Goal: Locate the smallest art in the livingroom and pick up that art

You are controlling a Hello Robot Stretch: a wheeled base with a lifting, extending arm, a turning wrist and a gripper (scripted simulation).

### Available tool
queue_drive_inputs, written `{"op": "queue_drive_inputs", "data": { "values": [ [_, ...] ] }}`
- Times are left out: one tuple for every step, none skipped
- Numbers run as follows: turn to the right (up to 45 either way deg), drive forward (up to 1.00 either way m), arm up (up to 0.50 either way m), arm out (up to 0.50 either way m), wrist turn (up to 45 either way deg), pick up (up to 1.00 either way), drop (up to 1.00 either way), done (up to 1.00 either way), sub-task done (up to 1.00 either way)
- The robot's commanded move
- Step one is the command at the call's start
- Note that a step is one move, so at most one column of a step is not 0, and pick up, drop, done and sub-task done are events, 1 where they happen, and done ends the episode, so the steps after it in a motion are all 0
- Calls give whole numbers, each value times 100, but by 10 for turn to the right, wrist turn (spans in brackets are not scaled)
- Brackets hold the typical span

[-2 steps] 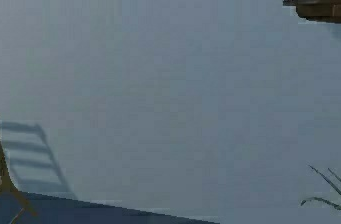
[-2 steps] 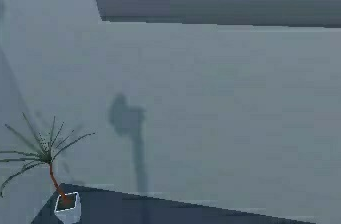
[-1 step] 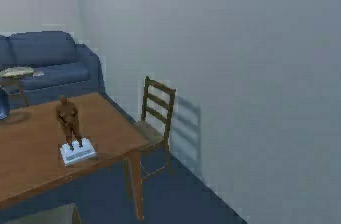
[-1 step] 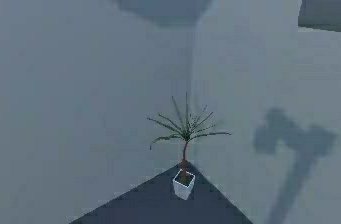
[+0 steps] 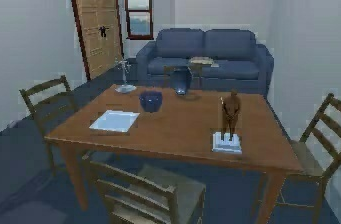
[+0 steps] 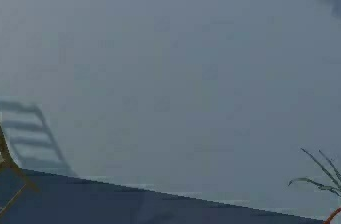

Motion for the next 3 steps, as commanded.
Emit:
{"op": "queue_drive_inputs", "data": {
  "values": [
    [-450, 0, 0, 0, 0, 0, 0, 0, 0],
    [-240, 0, 0, 0, 0, 0, 0, 0, 0],
    [450, 0, 0, 0, 0, 0, 0, 0, 0]
  ]
}}
